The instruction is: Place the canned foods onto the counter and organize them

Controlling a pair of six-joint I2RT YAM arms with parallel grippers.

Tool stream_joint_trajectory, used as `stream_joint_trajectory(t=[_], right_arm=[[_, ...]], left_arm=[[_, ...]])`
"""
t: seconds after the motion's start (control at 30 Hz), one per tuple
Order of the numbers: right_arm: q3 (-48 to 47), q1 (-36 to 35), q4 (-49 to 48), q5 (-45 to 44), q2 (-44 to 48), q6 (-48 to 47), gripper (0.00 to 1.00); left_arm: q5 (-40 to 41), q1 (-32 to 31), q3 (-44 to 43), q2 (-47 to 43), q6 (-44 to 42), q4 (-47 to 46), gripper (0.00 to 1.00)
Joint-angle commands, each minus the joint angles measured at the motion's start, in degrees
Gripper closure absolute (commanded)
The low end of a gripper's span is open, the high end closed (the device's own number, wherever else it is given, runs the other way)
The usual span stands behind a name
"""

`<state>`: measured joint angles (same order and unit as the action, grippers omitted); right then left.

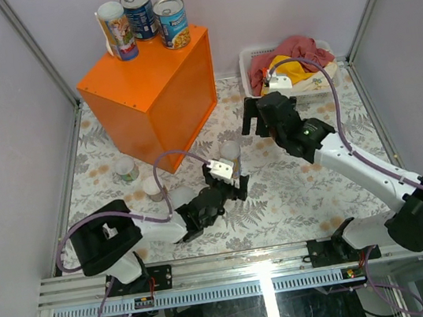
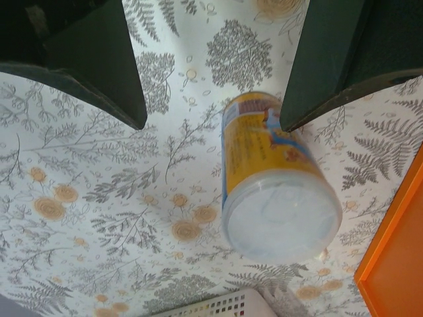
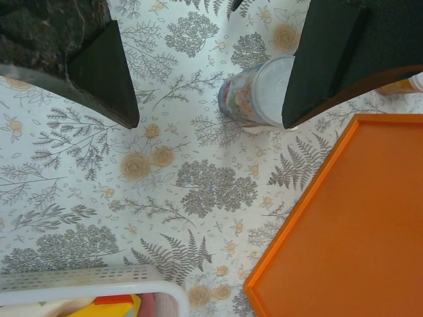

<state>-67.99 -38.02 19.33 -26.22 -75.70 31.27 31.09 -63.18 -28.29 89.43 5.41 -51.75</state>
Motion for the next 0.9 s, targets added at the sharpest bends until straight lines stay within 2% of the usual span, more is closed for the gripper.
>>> stream_joint_trajectory(t=[0.0, 0.37, 0.87], right_arm=[[0.1, 1.9, 0.2, 0.8, 2.4, -1.5, 0.04], [0.0, 4.6, 0.1, 2.6, 3.0, -3.8, 0.04], [-0.7, 6.5, -0.9, 5.4, 1.0, -4.9, 0.04]], left_arm=[[1.0, 1.9, -3.8, 3.2, 0.2, -8.6, 0.18], [-1.3, 7.2, -8.3, 8.7, 2.2, -9.9, 0.18], [-2.6, 9.5, -11.5, 12.5, 2.1, -11.0, 0.18]])
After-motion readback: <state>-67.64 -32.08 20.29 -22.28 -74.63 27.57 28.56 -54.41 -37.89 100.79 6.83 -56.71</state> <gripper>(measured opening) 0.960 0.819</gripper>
